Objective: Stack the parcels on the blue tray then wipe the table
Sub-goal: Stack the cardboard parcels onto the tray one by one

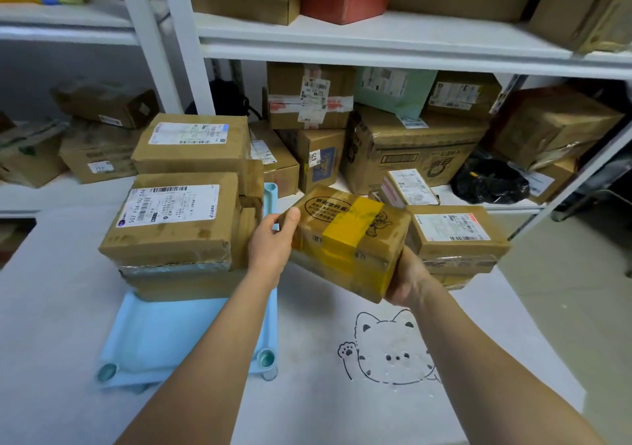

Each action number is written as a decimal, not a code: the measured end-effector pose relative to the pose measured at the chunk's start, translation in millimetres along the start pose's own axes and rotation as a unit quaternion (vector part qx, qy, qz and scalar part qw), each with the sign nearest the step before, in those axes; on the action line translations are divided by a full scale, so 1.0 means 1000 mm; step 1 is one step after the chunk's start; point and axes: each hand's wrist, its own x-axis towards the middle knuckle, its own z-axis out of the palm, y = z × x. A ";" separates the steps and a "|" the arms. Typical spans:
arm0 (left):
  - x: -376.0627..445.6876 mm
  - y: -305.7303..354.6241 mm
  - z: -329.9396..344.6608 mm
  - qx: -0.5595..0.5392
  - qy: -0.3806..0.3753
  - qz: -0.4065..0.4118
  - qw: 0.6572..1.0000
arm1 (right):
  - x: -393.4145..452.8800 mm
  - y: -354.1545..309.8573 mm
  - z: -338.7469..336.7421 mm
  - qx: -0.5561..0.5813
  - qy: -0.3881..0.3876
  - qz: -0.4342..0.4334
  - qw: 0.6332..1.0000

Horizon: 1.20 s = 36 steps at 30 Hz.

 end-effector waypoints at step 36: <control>-0.033 -0.006 0.034 -0.429 -0.194 -0.333 0.817 | 0.003 -0.051 -0.011 -0.073 0.024 -0.088 0.993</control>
